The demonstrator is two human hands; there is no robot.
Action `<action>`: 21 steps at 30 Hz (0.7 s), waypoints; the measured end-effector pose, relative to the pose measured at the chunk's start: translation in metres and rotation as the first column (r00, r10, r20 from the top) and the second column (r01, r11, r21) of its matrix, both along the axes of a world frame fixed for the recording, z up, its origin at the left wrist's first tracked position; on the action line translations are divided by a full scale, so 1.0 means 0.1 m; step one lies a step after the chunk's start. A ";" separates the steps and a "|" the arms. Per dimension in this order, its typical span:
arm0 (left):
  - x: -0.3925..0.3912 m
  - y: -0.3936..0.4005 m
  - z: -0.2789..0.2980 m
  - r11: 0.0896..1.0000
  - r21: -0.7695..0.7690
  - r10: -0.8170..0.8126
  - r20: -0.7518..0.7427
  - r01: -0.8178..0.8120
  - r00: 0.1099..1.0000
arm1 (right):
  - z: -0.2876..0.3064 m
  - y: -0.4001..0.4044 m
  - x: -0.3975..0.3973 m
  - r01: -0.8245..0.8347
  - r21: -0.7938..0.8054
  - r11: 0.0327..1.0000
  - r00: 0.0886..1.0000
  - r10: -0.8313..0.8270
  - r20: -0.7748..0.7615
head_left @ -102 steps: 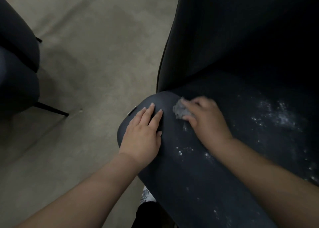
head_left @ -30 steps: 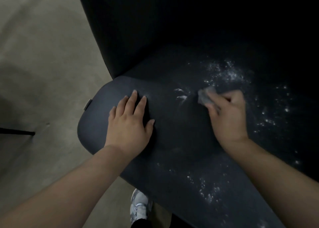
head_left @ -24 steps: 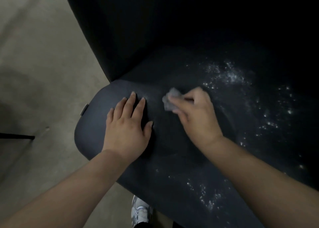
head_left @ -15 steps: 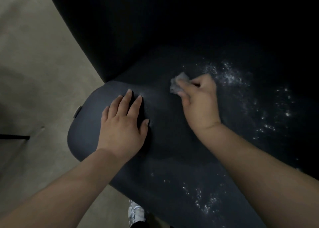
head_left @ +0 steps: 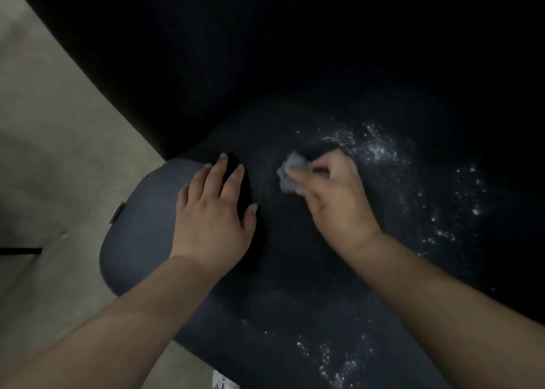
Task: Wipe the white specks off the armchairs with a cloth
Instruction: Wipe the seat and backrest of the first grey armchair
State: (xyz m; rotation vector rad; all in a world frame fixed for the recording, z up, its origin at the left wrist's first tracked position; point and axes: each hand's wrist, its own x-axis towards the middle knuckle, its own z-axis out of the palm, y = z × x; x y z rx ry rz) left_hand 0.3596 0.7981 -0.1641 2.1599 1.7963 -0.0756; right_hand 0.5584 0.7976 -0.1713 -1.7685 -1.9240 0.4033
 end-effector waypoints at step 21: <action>0.42 0.30 -0.01 0.997 0.034 0.067 0.026 -0.068 0.997 | -0.15 0.88 0.58 0.314 -0.020 0.949 0.949 -0.313 0.026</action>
